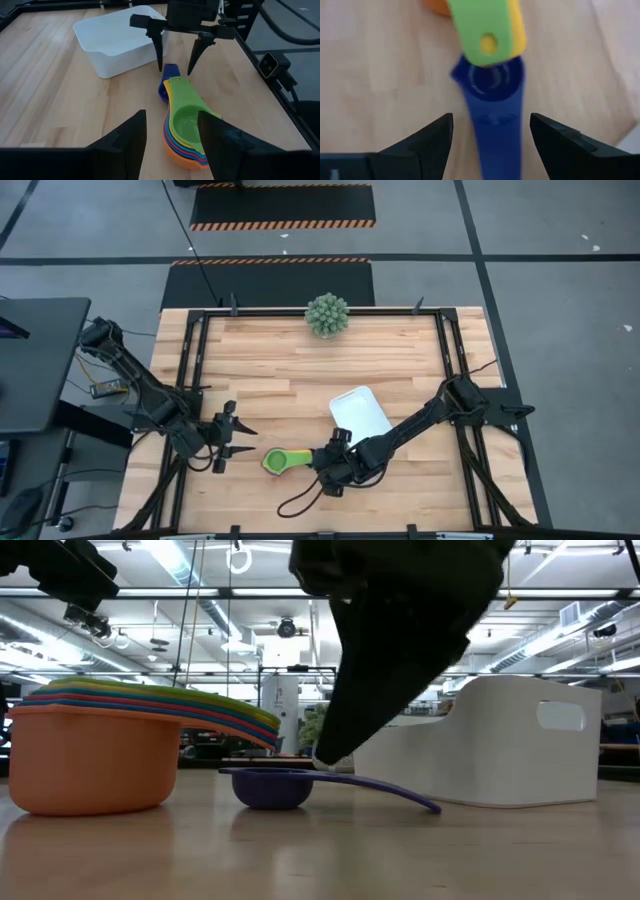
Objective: Nest measuring cups in basket
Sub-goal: Stack the dark blue measuring cup on top of the green measuring cup
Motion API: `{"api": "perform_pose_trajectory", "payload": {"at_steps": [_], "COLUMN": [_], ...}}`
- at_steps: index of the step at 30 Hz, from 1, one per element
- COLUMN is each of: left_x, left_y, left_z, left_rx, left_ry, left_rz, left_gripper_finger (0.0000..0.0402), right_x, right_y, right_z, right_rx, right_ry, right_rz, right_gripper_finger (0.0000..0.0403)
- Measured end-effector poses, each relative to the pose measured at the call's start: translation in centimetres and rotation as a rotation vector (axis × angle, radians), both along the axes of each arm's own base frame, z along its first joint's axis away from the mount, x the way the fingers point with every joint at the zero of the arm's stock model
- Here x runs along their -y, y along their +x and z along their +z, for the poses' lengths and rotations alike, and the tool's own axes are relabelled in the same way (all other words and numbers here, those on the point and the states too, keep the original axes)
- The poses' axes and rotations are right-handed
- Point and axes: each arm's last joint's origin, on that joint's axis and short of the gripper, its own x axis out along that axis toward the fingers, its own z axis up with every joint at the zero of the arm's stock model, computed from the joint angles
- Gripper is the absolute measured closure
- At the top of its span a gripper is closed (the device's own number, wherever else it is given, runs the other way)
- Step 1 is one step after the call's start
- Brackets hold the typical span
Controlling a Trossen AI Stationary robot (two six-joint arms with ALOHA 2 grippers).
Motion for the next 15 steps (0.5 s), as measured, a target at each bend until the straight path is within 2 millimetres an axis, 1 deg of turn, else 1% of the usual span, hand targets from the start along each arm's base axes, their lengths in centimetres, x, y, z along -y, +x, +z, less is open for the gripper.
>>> {"api": "perform_pose_trajectory", "payload": {"at_steps": [5, 8, 15], "left_x": [0.0, 0.0, -0.1], "left_y": [0.0, 0.0, -0.1], "left_z": [0.0, 0.0, -0.1], "left_rx": [-0.003, -0.004, -0.013], "left_ry": [0.001, 0.002, 0.012], "left_rz": [0.001, 0.001, 0.001], "left_gripper_finger": [0.0218, 0.0218, 0.0218], "right_x": [0.2, 0.1, 0.4], "right_y": [-0.6, -0.5, -1.0], "right_z": [-1.2, -1.6, -2.4], "right_rx": [-0.003, 0.023, 0.011], "right_ry": [-0.013, 0.015, 0.013], "right_rz": [-0.026, -0.020, -0.019], "right_gripper_finger": [0.0130, 0.0130, 0.0134]}}
